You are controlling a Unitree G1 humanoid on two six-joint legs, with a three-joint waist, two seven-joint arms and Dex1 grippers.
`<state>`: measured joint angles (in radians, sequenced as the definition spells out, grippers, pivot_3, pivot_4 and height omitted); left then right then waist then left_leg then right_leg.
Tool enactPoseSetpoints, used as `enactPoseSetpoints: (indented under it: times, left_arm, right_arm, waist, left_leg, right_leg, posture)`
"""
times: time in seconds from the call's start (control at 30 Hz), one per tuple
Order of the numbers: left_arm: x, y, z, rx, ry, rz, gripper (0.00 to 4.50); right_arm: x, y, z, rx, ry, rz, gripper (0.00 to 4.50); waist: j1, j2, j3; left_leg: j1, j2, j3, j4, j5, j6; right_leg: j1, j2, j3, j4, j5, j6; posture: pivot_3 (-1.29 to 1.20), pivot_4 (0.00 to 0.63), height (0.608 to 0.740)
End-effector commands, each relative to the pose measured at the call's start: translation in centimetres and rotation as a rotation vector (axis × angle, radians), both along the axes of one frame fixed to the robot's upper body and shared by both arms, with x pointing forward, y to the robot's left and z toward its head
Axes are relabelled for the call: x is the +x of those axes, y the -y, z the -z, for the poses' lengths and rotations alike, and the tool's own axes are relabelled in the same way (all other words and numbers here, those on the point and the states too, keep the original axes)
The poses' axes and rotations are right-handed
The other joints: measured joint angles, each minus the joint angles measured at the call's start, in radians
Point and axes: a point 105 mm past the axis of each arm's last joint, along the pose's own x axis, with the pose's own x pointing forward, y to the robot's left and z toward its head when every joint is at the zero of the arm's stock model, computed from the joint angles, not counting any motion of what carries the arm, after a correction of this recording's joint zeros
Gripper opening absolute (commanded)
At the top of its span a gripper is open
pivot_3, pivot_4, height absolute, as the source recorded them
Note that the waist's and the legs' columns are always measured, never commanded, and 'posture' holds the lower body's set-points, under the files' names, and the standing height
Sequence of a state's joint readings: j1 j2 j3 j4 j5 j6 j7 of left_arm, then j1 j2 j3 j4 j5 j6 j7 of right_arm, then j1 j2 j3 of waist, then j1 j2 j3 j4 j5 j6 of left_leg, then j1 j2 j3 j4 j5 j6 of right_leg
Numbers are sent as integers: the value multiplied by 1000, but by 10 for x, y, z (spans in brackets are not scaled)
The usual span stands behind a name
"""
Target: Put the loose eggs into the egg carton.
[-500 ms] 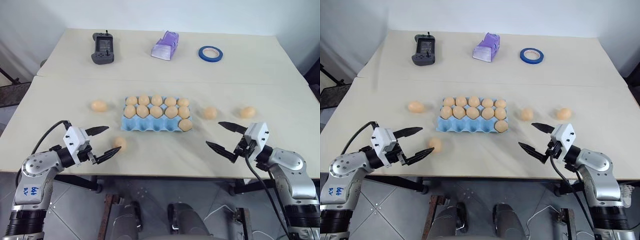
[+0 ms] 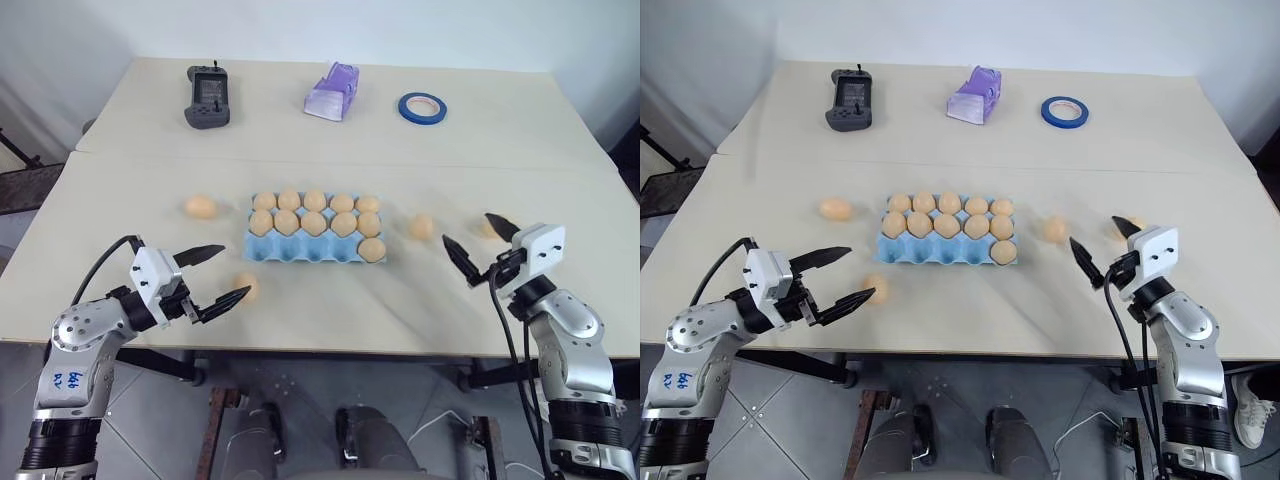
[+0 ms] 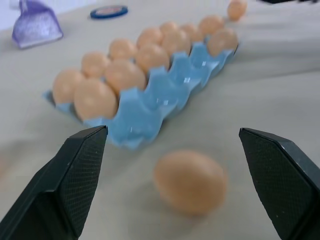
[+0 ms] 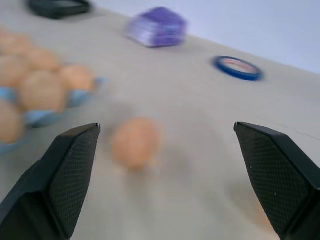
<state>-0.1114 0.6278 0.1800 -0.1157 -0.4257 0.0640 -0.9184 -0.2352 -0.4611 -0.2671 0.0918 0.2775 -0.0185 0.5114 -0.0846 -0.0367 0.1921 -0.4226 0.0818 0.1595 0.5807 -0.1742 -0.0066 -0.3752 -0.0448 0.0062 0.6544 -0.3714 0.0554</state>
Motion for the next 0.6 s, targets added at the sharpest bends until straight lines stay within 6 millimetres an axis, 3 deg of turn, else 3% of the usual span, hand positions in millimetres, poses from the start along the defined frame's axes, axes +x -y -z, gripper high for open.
enactPoseSetpoints:
  times: [0.03, 0.3, 0.6]
  left_arm:
    - [-5, 28, -8, 11, 51, 134, 4488]
    - [-15, 66, -7, 3, 55, 325, 4488]
    - [-17, 60, -7, 27, 63, 312, 4488]
  right_arm:
    - [17, 26, -10, -17, 28, 186, 4500]
    - [59, 57, 4, 34, -108, 390, 4500]
    - [72, 65, 24, 40, -238, 460, 4500]
  waist:
    - [-3, 0, 0]
    - [-2, 1, 0]
    - [-2, 1, 1]
  left_leg:
    - [0, 0, 0, 0, 0, 0]
    - [0, 0, 1, 0, 5, -1]
    - [0, 0, 2, 4, 6, 0]
  right_leg:
    - [0, 0, 0, 0, 0, 0]
    - [0, 2, 1, 1, 0, 1]
    - [-1, 3, 2, 3, 0, 1]
  posture:
    - [0, 150, 740]
    - [0, 150, 740]
    - [0, 150, 740]
